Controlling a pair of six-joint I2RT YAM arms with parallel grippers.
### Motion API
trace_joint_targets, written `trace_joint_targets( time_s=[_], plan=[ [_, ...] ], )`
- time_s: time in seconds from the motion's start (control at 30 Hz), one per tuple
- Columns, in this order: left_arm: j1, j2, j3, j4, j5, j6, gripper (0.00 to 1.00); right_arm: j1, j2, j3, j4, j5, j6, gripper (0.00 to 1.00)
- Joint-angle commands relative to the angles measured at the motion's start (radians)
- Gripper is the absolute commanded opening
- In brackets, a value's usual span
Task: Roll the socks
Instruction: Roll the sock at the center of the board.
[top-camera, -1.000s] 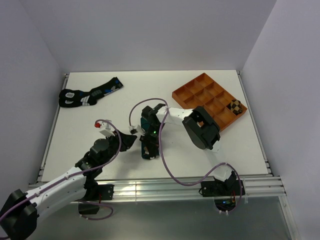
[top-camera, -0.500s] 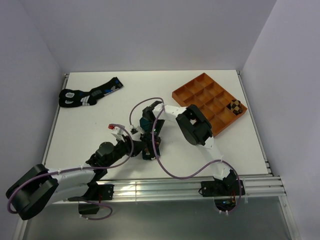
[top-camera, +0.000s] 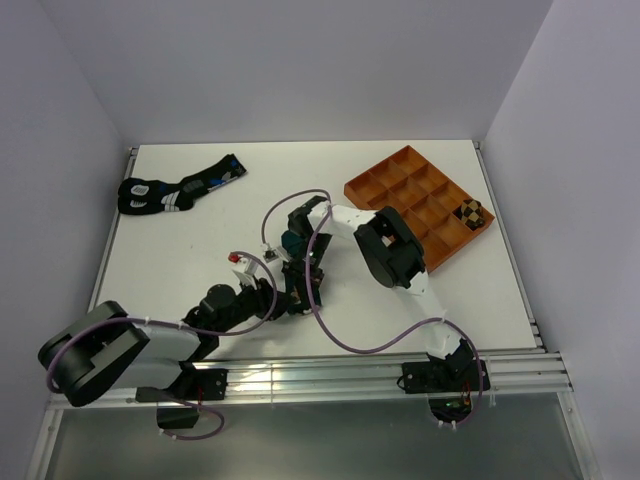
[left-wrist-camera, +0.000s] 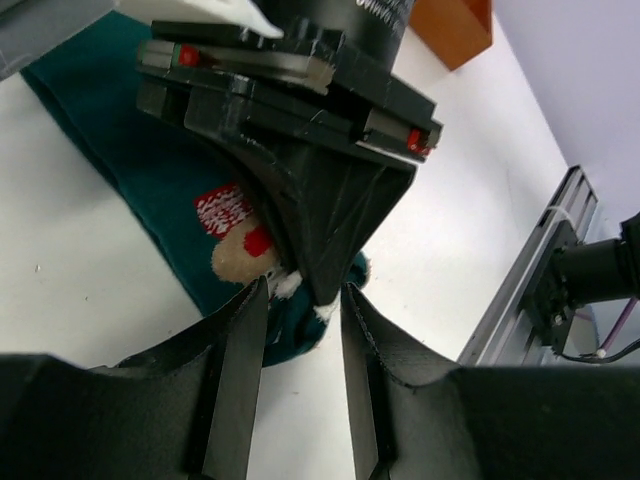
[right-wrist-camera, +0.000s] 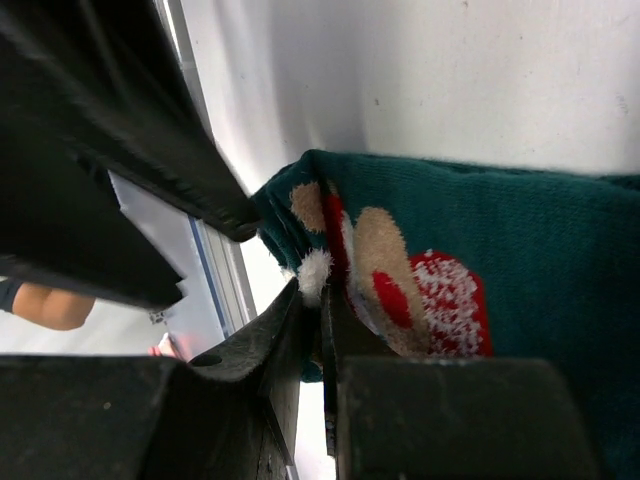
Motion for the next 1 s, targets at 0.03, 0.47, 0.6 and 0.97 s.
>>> trace_joint_targets(
  time_s=[0.03,0.47,0.6,0.97],
  plan=[
    [-0.005,0.076,0.003,0.136,0.036,0.023,0.40,-0.004,0.023,0.025,-0.051,-0.020,-0.028,0.11],
    [-0.005,0.200,0.020,0.215,0.076,0.023,0.41,-0.013,0.012,0.020,-0.054,-0.018,-0.028,0.10],
    [-0.005,0.220,0.021,0.211,0.065,0.025,0.41,-0.014,0.012,0.019,-0.057,-0.021,-0.028,0.10],
    [-0.005,0.241,0.047,0.186,0.083,0.039,0.43,-0.016,0.003,0.013,-0.057,-0.020,-0.029,0.09]
  ],
)
